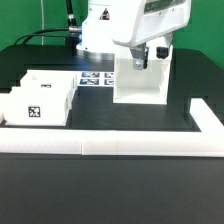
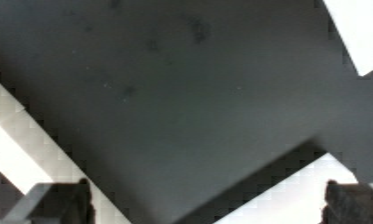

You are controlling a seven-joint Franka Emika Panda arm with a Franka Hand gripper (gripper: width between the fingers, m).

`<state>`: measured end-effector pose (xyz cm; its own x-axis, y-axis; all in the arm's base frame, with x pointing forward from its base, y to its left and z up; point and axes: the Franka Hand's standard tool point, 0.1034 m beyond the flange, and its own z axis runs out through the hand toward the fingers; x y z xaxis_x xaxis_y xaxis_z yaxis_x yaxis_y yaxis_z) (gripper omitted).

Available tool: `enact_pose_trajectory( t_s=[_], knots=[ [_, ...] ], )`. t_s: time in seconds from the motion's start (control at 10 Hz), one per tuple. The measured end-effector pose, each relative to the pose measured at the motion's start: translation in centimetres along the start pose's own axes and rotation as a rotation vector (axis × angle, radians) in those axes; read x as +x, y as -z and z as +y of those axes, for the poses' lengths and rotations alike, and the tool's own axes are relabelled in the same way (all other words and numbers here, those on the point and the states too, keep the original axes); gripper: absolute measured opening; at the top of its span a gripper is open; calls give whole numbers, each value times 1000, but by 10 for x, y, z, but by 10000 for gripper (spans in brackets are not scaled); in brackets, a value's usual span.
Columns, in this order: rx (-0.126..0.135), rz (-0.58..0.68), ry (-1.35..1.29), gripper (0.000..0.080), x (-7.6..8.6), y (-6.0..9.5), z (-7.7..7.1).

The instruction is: Assemble drawer

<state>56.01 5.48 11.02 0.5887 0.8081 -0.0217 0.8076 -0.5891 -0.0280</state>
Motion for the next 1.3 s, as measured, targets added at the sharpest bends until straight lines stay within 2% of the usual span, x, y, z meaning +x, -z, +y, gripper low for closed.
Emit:
enact_pose_trajectory(
  t_s=[0.5, 0.6, 0.7, 0.8, 1.0, 1.3],
  knots=[
    [0, 0, 0, 650, 0, 0, 0],
    [-18, 23, -57, 650, 1, 3, 0],
    [-50, 52, -153, 650, -7, 12, -12],
    [-53, 50, -246, 650, -17, 19, -30],
    [-65, 54, -344, 650, -25, 35, -59],
    [-58, 55, -332, 650, -28, 35, -60]
  ],
)
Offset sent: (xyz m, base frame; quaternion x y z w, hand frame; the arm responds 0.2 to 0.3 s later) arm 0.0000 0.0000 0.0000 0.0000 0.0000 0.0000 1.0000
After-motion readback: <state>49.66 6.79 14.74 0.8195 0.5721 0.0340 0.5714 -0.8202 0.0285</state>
